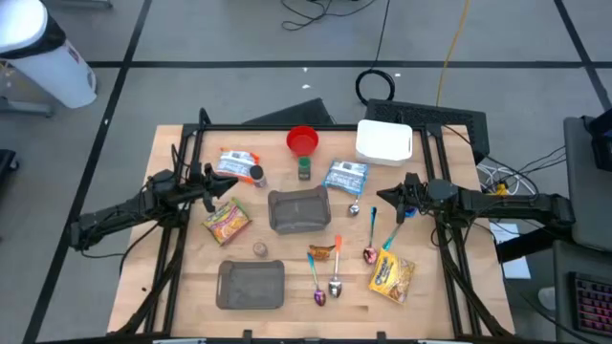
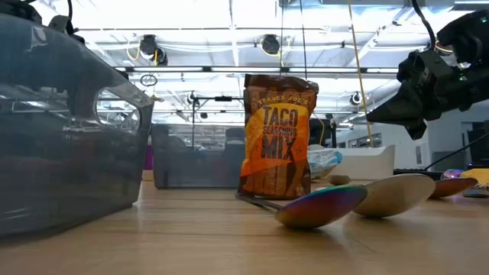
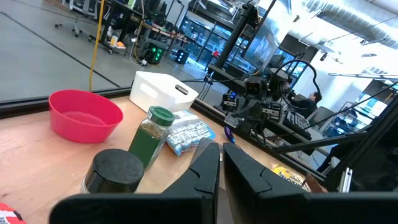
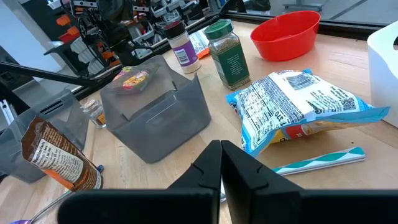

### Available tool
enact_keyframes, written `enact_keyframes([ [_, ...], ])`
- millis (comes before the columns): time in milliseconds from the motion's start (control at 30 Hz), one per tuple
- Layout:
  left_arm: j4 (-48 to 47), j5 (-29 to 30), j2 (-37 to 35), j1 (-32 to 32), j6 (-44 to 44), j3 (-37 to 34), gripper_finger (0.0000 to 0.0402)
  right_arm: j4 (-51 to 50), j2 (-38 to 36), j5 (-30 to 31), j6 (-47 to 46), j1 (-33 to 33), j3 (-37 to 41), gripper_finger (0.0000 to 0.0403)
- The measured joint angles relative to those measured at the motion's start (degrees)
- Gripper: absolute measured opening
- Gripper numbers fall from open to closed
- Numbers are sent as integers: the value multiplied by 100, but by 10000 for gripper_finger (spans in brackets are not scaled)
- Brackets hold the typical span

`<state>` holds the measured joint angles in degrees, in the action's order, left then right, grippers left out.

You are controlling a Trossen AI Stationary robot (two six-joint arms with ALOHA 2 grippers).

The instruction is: Pick & Place Food Item

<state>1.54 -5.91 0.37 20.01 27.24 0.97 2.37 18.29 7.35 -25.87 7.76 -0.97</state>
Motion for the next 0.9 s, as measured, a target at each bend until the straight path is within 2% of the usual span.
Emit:
enact_keyframes([
  [567, 0, 0, -1, 0, 0, 0, 26, 0, -1, 0, -2, -1, 2, 0],
  [767, 0, -1, 0, 0, 0, 0, 26, 162, -1, 6, -4, 1, 1, 0],
  [900, 0, 0, -1, 0, 0, -1, 26, 563, 1, 26, -363, -1, 0, 0],
])
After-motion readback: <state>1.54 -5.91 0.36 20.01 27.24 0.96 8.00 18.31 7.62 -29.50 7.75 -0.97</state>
